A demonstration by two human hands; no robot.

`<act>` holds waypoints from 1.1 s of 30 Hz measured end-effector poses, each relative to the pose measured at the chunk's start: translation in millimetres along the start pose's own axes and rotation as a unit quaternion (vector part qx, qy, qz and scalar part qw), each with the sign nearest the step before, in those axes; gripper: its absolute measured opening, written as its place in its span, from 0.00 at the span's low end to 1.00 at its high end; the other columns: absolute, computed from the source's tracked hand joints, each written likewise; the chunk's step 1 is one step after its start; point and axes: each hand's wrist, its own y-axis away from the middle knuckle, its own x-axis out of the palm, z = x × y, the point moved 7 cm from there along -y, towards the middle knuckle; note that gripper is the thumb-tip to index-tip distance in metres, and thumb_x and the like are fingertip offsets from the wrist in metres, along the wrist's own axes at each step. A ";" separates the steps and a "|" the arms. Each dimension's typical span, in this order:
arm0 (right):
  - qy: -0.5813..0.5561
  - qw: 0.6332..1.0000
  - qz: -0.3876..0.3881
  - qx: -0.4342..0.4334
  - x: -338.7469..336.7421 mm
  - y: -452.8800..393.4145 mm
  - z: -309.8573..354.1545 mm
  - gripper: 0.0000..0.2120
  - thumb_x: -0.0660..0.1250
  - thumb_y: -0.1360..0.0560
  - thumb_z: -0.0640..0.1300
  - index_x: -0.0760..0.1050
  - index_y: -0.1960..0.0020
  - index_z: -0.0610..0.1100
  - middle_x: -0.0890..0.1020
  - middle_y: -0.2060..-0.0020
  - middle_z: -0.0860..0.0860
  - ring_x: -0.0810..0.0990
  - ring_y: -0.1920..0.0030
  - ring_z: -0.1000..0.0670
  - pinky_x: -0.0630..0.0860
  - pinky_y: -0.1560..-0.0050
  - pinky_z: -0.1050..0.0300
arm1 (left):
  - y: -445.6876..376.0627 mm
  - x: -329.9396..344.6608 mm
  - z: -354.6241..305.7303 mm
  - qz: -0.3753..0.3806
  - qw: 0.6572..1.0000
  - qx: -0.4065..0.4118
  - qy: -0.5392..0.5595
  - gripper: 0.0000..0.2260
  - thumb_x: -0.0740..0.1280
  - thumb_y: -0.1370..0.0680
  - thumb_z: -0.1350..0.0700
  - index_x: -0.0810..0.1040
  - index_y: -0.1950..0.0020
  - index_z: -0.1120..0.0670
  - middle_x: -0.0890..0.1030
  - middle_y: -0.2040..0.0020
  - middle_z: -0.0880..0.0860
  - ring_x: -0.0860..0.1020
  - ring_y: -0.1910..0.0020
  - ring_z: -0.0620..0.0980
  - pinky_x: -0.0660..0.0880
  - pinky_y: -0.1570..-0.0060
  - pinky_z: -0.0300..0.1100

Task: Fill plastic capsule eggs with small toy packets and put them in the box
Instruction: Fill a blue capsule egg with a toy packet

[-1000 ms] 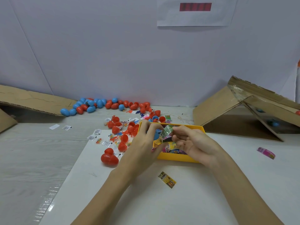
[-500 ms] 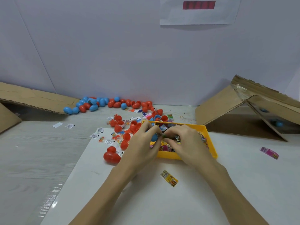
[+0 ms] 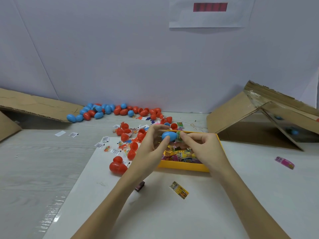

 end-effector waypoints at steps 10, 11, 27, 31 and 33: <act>0.065 0.998 0.010 -0.006 2.0 0.5 -1.1 0.10 0.71 0.20 0.52 0.88 0.50 0.48 0.88 0.60 0.58 0.86 0.54 0.58 0.82 0.49 0.60 | -1.6 -3.1 -0.3 -0.016 1.000 0.014 0.005 0.12 0.69 0.19 0.61 0.78 0.36 0.54 0.83 0.43 0.49 0.84 0.45 0.48 0.81 0.44 0.42; 0.068 0.998 0.009 -0.007 1.4 0.7 -0.8 0.10 0.71 0.21 0.52 0.88 0.50 0.49 0.88 0.60 0.58 0.86 0.54 0.58 0.82 0.49 0.59 | -2.0 -2.9 -0.5 -0.014 1.000 0.013 0.011 0.13 0.70 0.20 0.62 0.77 0.36 0.53 0.83 0.42 0.49 0.84 0.44 0.48 0.81 0.43 0.42; -0.039 0.998 0.030 -0.030 8.4 3.2 8.6 0.08 0.72 0.22 0.49 0.83 0.53 0.64 0.88 0.56 0.58 0.87 0.53 0.56 0.80 0.58 0.67 | -1.0 -9.5 -2.9 -0.045 0.999 0.013 0.021 0.16 0.74 0.23 0.61 0.81 0.35 0.54 0.84 0.41 0.47 0.83 0.43 0.44 0.81 0.41 0.42; -0.041 0.998 0.025 -0.026 8.1 2.8 4.5 0.07 0.72 0.22 0.46 0.83 0.49 0.59 0.88 0.56 0.57 0.87 0.53 0.56 0.81 0.57 0.66 | -1.3 -5.3 0.0 -0.012 0.997 -0.005 0.071 0.16 0.74 0.24 0.62 0.83 0.37 0.52 0.85 0.41 0.47 0.83 0.41 0.45 0.80 0.42 0.41; -0.037 0.999 0.028 -0.021 7.5 2.4 2.1 0.07 0.73 0.22 0.45 0.84 0.46 0.55 0.88 0.54 0.56 0.87 0.51 0.55 0.82 0.54 0.63 | -2.1 -6.2 3.5 -0.018 0.994 -0.032 0.106 0.12 0.76 0.25 0.56 0.84 0.41 0.50 0.86 0.43 0.47 0.83 0.40 0.45 0.79 0.39 0.43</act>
